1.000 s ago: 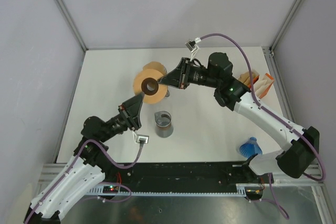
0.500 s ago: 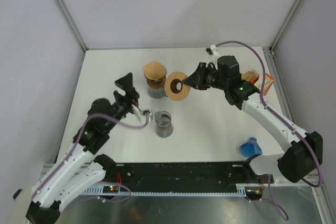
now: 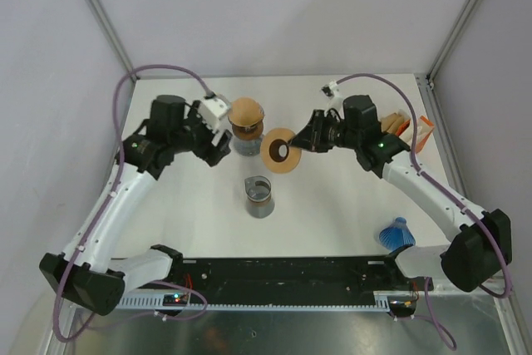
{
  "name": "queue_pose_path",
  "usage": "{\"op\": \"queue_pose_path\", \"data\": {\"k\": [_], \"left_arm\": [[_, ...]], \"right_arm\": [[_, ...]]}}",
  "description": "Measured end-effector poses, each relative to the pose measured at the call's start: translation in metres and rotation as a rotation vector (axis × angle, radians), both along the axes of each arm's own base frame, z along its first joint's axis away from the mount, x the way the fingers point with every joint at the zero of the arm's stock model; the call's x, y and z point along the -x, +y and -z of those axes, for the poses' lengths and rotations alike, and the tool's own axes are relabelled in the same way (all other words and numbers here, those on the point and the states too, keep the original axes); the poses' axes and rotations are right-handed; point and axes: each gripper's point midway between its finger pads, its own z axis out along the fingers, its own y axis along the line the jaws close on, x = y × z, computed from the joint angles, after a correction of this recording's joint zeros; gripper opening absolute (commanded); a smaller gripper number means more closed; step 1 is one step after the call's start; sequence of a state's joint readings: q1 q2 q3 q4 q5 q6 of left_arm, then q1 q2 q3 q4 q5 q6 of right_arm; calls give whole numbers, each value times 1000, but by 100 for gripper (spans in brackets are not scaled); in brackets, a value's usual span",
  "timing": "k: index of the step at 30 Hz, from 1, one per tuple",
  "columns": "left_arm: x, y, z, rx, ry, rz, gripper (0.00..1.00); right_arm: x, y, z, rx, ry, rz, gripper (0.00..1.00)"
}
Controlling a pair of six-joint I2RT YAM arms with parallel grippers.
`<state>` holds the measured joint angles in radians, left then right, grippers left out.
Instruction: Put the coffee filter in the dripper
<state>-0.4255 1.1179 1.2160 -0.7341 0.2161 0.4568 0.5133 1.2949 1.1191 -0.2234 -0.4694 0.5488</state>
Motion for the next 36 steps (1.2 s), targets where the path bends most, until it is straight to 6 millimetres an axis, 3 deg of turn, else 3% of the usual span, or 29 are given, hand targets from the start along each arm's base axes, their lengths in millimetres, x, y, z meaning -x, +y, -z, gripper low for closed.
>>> {"op": "queue_pose_path", "data": {"k": [4,7,12,17,24,36], "left_arm": [[0,9,-7,257,175,-89,79],[6,4,-6,373,279,-90,79],[25,-12,5,467,411,-46,79],[33,-16,29,500,501,-63,79],[38,-12,66,492,578,-147,75],[45,-23,86,490,652,-156,72]], "right_arm": [[14,14,7,-11,31,-62,0],[27,29,6,-35,43,-117,0],[42,56,17,-56,94,-206,0],[50,75,39,-69,172,-267,0],[47,78,56,-63,227,-278,0],[43,67,81,-40,300,-276,0]]}}
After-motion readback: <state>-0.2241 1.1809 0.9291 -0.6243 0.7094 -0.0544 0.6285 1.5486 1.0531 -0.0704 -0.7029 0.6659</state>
